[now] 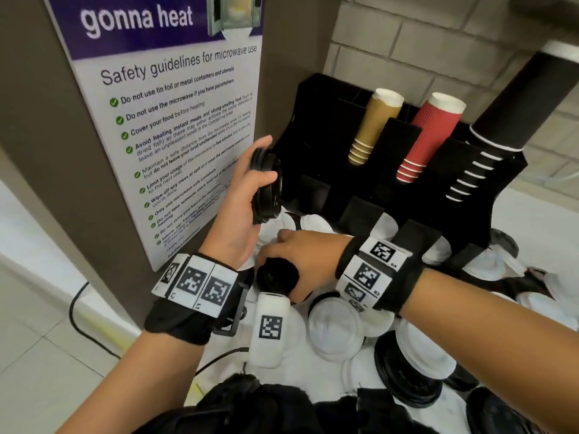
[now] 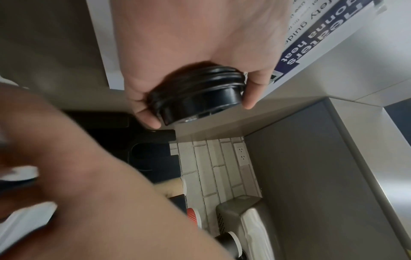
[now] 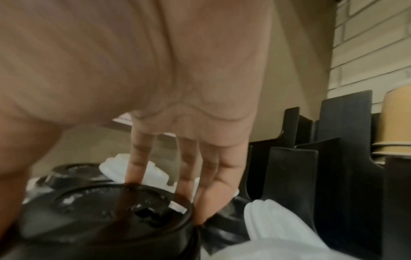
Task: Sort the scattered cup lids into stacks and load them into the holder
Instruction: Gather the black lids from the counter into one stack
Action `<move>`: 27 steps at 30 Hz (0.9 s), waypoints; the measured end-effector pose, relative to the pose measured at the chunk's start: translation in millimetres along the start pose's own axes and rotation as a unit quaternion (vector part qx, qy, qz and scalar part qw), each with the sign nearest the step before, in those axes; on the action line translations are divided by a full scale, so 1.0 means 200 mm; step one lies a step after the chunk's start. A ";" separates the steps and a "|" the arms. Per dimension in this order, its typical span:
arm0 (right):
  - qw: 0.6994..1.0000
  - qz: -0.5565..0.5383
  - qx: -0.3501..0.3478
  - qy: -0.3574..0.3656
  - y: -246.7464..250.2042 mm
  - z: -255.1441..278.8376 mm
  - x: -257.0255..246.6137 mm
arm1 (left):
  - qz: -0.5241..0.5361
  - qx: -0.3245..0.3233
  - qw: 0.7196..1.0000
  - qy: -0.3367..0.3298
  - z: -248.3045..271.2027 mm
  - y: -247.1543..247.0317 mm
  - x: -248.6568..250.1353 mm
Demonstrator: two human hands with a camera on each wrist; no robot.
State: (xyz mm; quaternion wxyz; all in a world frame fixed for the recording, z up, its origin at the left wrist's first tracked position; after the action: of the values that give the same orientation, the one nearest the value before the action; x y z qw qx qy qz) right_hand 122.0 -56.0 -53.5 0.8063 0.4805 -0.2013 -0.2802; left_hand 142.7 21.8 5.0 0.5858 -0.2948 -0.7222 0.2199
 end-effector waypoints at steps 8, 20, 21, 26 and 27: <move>0.983 -0.119 0.115 -0.078 0.31 0.24 0.38 | -0.003 0.021 1.000 -0.001 -0.02 -0.01 0.01; 0.877 -0.355 0.322 0.002 0.51 0.31 0.25 | 0.073 0.026 0.995 0.066 -0.01 -0.08 -0.07; 0.875 -0.360 0.323 0.002 0.51 0.31 0.24 | 0.070 0.028 0.995 0.064 -0.01 -0.08 -0.06; 0.876 -0.344 0.337 0.023 0.53 0.31 0.22 | 0.039 0.013 0.997 0.068 0.00 -0.10 -0.07; 0.872 -0.355 0.336 0.034 0.52 0.31 0.22 | 0.031 0.012 0.997 0.069 0.00 -0.10 -0.07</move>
State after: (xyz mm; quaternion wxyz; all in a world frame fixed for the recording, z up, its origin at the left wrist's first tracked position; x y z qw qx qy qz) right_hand 145.4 -86.2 70.5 0.4488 0.7709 -0.0713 -0.4464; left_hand 140.8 -2.3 9.1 0.6305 -0.3242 -0.6680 0.2260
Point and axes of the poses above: each hand's wrist, its own z-axis away from the middle knuckle, its own y-axis out of the back of the hand, x = y × z, the point moved 8 cm from there along -z, towards the middle knuckle, and after that the axes turned 12 degrees about z, right-handed, at the moved point
